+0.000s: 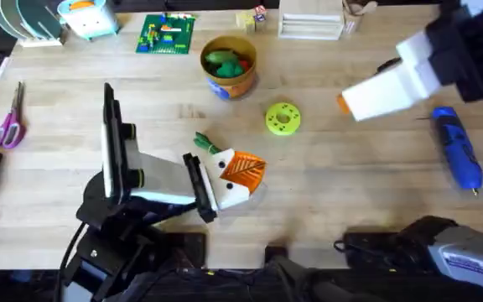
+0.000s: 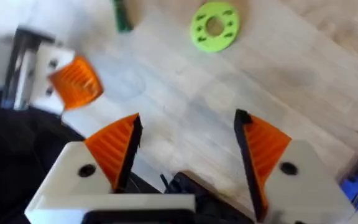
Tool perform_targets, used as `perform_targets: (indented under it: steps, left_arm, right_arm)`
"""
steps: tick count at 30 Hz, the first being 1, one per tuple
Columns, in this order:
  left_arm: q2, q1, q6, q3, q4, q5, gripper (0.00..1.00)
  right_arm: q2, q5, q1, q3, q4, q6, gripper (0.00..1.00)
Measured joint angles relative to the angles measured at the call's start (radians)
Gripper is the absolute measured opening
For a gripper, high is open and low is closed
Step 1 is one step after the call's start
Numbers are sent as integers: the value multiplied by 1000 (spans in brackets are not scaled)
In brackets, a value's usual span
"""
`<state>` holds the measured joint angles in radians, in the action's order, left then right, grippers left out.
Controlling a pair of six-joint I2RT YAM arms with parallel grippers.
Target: Pick up the gripper from the table and insert it into the empty holder that is missing its gripper. Then pick up a screw, insert it into the mounting hole, and use the screwdriver to tighten it. Finally, clean up the table by picking up the vegetable and placing it into the bucket.
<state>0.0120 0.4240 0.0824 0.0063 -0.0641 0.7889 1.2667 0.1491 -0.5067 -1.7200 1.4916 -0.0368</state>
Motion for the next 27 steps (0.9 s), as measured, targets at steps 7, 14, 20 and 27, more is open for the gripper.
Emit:
perform_targets:
  steps: [7, 14, 20, 27]
  left_arm:
    - [0, 0, 0, 0, 0, 0, 6]
    - [0, 0, 0, 0, 0, 0, 6]
    - [0, 0, 0, 0, 0, 0, 6]
    - [0, 0, 0, 0, 0, 0, 6]
  right_arm:
    - [1, 2, 376, 127, -127, 4, 903]
    - [11, -20, 642, 210, -209, 2, 905]
    - [84, -40, 796, 224, -268, -43, 906]
    - [172, -157, 867, 257, -257, -216, 906]
